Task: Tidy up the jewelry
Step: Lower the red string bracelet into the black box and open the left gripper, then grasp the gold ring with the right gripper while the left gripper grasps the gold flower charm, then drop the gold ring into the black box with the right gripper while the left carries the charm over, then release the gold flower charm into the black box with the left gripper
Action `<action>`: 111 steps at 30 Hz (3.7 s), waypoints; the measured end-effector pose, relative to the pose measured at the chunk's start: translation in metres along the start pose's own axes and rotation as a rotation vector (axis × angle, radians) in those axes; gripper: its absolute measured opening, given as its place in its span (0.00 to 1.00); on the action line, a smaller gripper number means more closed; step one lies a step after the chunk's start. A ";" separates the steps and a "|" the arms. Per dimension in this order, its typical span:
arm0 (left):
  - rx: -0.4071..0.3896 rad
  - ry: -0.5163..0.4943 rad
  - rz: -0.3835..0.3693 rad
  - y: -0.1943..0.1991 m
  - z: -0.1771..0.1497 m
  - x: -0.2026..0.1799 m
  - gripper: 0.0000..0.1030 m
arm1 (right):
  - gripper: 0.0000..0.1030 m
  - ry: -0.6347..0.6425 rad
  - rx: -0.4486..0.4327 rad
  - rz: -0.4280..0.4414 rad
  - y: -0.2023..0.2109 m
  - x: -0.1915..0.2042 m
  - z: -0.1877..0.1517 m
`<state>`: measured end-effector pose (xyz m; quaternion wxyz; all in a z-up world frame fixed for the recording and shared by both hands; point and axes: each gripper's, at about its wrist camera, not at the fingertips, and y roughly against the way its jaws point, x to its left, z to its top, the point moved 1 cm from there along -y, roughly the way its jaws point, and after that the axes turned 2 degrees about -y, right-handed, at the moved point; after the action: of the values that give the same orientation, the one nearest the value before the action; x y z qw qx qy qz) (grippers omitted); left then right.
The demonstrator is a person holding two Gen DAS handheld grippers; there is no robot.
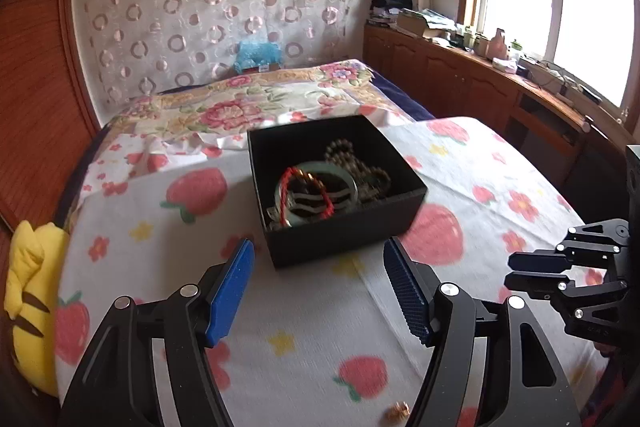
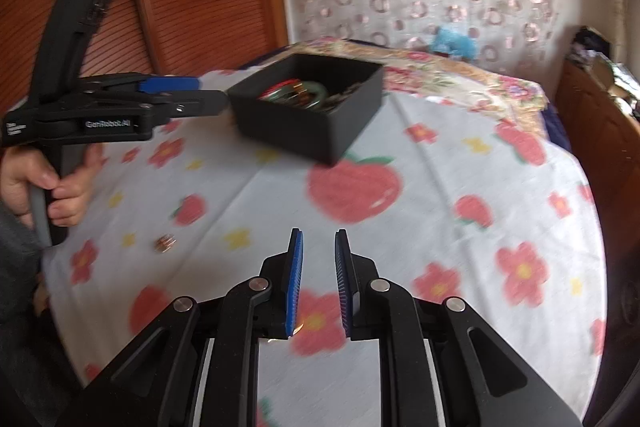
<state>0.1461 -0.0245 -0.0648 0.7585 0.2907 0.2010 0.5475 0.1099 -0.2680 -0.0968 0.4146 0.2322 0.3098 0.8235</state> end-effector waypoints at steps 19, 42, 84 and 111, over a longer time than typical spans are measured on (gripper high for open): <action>0.084 -0.048 -0.061 0.024 -0.071 -0.033 0.62 | 0.34 0.072 0.095 -0.027 -0.004 0.025 -0.034; 0.140 -0.082 -0.086 0.016 -0.087 -0.053 0.14 | 0.13 0.070 0.072 -0.051 0.000 0.019 -0.033; -0.017 -0.030 0.017 0.004 0.009 -0.003 0.14 | 0.13 -0.010 -0.035 0.006 -0.060 -0.010 0.126; 0.003 0.028 0.096 -0.063 0.069 0.022 0.14 | 0.14 -0.049 -0.067 -0.030 -0.046 -0.037 0.105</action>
<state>0.2406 -0.0333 -0.0546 0.7280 0.2934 0.1985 0.5869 0.2219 -0.2440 -0.0606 0.4418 0.2337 0.2754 0.8212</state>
